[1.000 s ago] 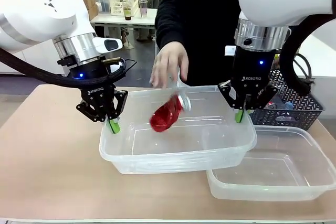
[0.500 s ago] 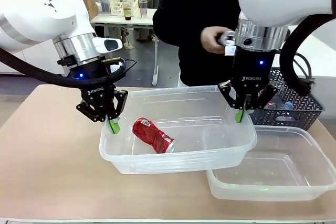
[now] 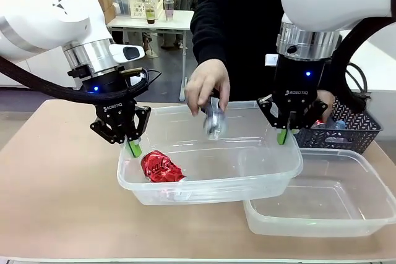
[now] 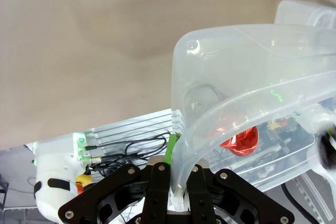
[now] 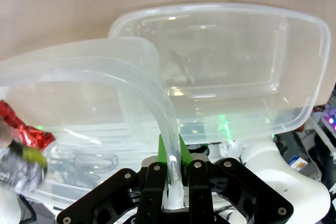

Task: Sort the waste into each basket.
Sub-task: Offer the picked Organizing box to the human.

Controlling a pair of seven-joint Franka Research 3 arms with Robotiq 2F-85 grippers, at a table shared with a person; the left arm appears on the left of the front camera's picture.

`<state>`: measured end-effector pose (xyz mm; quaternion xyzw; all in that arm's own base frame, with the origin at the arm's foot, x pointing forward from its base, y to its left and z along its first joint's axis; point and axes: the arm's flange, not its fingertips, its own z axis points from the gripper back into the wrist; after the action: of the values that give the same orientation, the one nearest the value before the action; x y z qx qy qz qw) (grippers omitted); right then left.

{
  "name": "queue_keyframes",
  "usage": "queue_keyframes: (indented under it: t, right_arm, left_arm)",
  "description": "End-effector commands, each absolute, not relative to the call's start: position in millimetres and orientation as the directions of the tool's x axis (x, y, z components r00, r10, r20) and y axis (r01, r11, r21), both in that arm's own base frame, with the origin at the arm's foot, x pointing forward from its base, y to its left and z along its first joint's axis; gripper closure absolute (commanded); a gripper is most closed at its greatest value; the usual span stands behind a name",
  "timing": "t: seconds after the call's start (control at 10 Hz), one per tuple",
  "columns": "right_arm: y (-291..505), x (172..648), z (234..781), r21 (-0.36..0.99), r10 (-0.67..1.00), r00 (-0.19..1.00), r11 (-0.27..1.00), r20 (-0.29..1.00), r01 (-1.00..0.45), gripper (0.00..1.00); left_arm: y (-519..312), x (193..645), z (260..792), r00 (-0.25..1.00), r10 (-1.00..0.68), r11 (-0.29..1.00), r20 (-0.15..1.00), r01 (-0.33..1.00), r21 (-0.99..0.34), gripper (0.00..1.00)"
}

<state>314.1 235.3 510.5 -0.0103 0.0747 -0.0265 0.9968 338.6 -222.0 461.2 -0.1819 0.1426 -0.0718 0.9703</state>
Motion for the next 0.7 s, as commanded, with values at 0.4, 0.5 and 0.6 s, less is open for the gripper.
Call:
queue_keyframes:
  t: [0.4, 0.5, 0.6]
  right_arm:
    - [233.2, 313.1, 509.2, -0.016, -0.061, 0.989, 0.998, -0.137, 0.059, 0.94]
    - [233.2, 313.1, 509.2, -0.016, -0.061, 0.989, 0.998, -0.137, 0.059, 0.94]
    - [233.2, 313.1, 509.2, -0.016, -0.061, 0.989, 0.998, -0.137, 0.059, 0.94]
  left_arm:
    - [-223.1, 333.7, 464.6, 0.946, -0.195, 0.918, -0.258, 0.084, -0.387, 0.96]
    - [-223.1, 333.7, 464.6, 0.946, -0.195, 0.918, -0.258, 0.084, -0.387, 0.96]
    - [-223.1, 333.7, 464.6, 0.946, -0.195, 0.918, -0.258, 0.084, -0.387, 0.96]
